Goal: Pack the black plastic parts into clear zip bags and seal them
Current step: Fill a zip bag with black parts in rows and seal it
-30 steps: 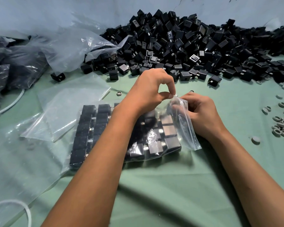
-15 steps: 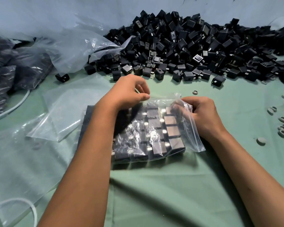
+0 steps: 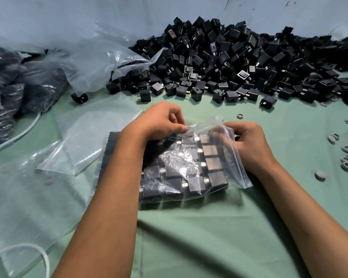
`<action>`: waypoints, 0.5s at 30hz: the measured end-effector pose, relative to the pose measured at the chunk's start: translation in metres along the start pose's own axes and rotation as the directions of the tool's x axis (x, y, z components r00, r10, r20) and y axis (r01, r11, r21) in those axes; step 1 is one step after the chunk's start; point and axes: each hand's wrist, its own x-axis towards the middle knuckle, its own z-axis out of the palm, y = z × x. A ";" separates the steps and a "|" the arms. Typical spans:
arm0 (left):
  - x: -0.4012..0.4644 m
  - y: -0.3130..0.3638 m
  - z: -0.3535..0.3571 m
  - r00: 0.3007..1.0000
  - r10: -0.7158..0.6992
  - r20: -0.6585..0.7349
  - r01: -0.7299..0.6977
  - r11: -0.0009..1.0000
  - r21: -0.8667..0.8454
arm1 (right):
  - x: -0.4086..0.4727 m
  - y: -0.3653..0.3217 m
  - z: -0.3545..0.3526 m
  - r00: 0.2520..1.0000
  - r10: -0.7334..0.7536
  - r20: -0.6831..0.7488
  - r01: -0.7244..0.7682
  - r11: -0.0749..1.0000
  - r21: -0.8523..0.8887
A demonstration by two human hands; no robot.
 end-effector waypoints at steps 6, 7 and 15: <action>0.002 0.002 0.003 0.999 0.031 -0.030 -0.030 0.999 0.044 | 0.000 0.005 0.001 0.999 0.018 -0.032 -0.019 1.000 -0.017; 0.002 0.004 0.004 0.998 0.048 -0.040 -0.046 0.998 0.048 | 0.001 0.006 0.000 0.998 0.025 -0.063 -0.026 1.000 -0.018; 0.005 0.036 0.031 0.965 0.261 -0.001 -0.261 0.964 0.050 | 0.014 0.022 -0.002 0.906 0.234 -0.353 -0.189 0.969 0.158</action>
